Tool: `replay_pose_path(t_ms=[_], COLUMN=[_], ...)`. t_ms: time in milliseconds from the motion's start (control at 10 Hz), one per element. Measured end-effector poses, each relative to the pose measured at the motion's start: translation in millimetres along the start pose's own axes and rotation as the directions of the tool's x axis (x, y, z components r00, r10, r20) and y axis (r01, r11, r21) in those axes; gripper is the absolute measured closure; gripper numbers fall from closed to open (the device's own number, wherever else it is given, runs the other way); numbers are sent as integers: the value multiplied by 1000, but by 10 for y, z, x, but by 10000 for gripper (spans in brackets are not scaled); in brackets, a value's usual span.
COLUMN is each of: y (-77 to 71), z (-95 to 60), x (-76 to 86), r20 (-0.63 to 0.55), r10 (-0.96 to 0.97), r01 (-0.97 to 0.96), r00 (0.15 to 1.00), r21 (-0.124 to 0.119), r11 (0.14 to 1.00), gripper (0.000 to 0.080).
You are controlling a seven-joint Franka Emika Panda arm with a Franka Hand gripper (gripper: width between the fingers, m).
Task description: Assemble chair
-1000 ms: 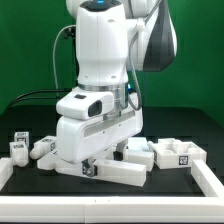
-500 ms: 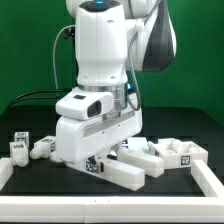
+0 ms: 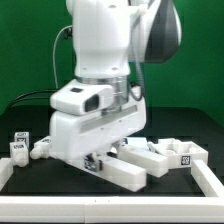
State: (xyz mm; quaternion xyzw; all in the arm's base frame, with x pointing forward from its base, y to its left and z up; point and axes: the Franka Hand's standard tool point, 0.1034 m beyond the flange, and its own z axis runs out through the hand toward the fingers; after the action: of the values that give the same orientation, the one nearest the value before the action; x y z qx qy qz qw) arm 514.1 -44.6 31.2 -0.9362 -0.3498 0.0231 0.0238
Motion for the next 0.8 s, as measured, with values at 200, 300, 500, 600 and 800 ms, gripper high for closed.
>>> replay_pose_path(t_ms=[200, 300, 500, 600, 800], y=[28, 21, 25, 115, 271], z=[3, 13, 29, -2, -35], x=[-163, -160, -175, -196, -348], r20=[14, 15, 18, 8, -4], r10=[17, 22, 24, 92, 324], r01=[-17, -22, -24, -92, -323], r00=[1000, 1000, 1000, 996, 946], r21=[1, 2, 4, -1, 34], r11=[1000, 1000, 1000, 996, 946], gripper=[517, 517, 515, 515, 515])
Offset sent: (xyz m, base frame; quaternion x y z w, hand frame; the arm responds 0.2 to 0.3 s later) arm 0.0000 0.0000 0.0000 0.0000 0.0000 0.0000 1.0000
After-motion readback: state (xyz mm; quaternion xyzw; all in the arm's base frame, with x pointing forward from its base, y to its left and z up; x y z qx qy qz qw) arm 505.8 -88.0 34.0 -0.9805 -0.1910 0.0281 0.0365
